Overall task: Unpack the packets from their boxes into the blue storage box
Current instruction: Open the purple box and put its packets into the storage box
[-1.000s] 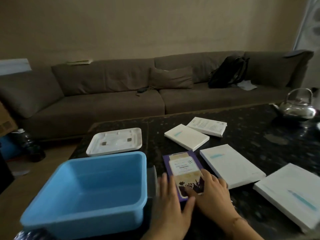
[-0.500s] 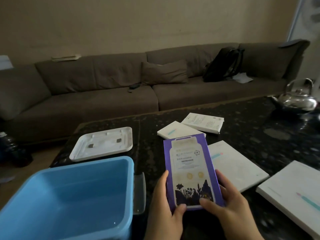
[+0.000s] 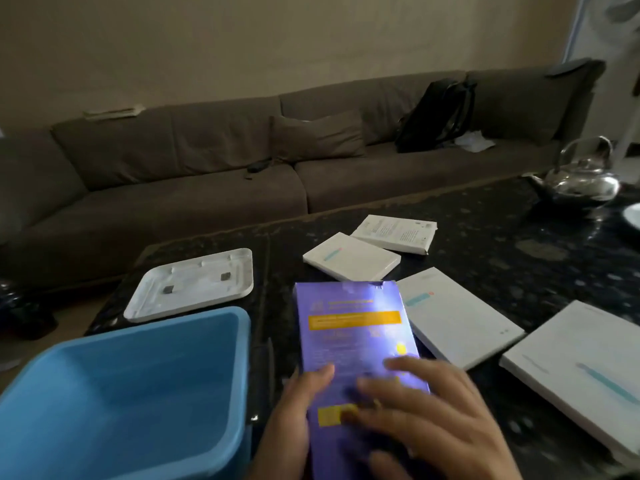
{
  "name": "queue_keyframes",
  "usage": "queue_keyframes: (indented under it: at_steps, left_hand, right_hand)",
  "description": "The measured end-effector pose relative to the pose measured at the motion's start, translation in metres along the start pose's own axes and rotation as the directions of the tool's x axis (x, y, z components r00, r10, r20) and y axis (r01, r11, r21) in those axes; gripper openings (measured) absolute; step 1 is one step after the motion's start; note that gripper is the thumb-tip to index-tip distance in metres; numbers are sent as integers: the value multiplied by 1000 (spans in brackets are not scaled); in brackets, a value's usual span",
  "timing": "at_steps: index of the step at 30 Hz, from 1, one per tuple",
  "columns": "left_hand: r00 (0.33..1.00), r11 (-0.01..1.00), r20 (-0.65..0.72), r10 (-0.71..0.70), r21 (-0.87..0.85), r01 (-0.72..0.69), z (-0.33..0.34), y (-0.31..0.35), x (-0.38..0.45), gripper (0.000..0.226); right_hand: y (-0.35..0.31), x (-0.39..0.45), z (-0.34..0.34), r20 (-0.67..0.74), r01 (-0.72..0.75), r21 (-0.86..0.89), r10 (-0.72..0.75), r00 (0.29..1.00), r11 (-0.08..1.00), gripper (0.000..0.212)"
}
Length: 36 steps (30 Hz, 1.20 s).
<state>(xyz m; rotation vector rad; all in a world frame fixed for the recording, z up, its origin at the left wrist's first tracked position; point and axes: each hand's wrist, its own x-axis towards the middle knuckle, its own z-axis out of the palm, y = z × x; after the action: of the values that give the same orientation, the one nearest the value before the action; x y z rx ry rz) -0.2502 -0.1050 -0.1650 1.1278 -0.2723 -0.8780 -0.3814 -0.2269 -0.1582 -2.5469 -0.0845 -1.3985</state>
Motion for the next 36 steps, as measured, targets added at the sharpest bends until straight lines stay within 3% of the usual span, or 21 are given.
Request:
queue_keyframes:
  at_steps: [3,5,6,11,13,18,23,25,28,34,36]
  left_hand:
    - [1000,999,-2,-22,-41,22,3,-1,8,86]
    - [997,996,54,-49,-72,53,6,1,8,53]
    - [995,995,74,-65,-75,70,8,2,10,48]
    - [995,996,31,-90,-22,91,6,3,13,67]
    - [992,992,35,-124,6,124,2,2,10,81]
    - [971,974,88,-223,-28,226,-1,4,-5,85]
    - [968,972,93,-232,-20,234,-1,4,-7,86]
    - [969,975,110,-221,2,222,-2,4,-6,63]
    - [968,978,141,-206,50,201,-3,6,-6,34]
    - [973,982,155,-171,108,155,-3,9,-5,32]
    - [972,982,164,-166,116,148,-4,9,-5,41]
  right_hand:
    - [20,19,-9,-135,-258,71,266,955,964,27]
    - [30,22,-8,-74,-362,53,365,928,931,38]
    - [36,22,-6,-41,-377,64,380,924,924,44]
    - [53,32,9,79,-465,201,459,885,862,49]
    - [55,34,11,75,-489,219,485,871,844,43]
    - [59,33,10,51,-511,215,513,857,832,21]
    - [63,30,6,37,-406,66,405,914,911,23]
    - [65,27,5,31,-263,-68,266,964,962,22]
    - [70,22,5,24,-114,-134,118,993,984,24]
    - [72,20,7,11,-49,-179,52,999,983,25]
    - [71,21,7,14,-35,-184,38,999,982,24]
